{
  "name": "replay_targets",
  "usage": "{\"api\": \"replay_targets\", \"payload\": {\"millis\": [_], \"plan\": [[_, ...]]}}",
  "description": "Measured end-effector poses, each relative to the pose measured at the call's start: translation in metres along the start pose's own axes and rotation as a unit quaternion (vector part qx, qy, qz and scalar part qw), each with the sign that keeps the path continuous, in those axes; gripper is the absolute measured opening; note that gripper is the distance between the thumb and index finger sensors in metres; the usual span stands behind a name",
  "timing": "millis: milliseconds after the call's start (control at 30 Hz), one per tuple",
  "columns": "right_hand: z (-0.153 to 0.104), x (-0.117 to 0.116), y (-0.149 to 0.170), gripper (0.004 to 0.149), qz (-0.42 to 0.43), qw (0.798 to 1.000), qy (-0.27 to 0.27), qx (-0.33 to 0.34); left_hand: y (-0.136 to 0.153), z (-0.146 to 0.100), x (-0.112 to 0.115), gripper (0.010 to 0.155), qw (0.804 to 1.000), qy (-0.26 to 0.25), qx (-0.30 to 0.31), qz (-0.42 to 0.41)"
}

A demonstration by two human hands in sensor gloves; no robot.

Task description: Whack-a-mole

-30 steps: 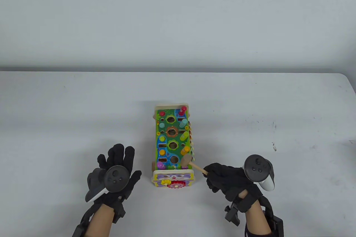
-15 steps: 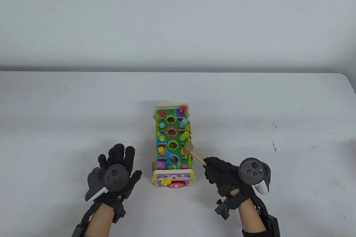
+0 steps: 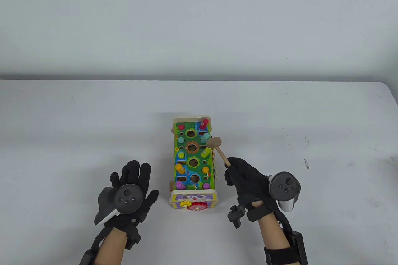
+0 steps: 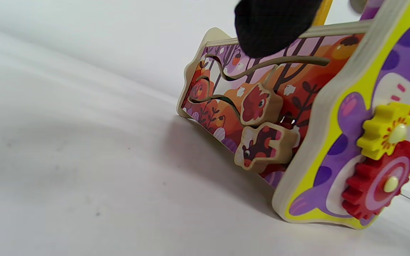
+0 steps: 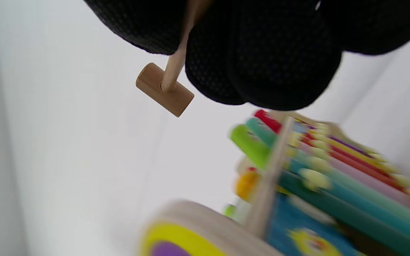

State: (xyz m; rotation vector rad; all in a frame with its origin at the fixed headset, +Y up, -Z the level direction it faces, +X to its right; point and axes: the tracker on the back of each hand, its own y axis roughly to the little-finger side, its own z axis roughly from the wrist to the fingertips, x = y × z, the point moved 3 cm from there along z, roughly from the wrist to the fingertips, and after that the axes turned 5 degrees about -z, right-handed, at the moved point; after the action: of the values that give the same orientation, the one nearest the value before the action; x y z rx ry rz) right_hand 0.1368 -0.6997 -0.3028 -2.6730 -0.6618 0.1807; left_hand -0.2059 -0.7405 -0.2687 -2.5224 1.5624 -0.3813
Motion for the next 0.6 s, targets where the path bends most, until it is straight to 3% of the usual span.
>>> {"api": "replay_targets", "payload": {"millis": [67,133,433,600], "plan": [[0.001,-0.010,0.014,0.045,-0.064,0.995,-0.051,-0.058,0.000,0.000,0.000,0.084,1.000,0.000,0.000,0.001],[0.001,-0.011,0.019,0.045,-0.060,0.994,-0.055,-0.077,0.001,0.000,0.000,0.083,1.000,0.000,-0.001,0.000],[0.018,0.023,-0.019,0.045,0.067,0.993,0.092,0.015,0.000,0.000,-0.001,0.084,1.000,-0.004,0.004,-0.003],[0.028,0.008,-0.012,0.045,0.024,0.998,0.063,-0.012,0.001,0.000,-0.001,0.084,1.000,-0.003,0.004,-0.005]]}}
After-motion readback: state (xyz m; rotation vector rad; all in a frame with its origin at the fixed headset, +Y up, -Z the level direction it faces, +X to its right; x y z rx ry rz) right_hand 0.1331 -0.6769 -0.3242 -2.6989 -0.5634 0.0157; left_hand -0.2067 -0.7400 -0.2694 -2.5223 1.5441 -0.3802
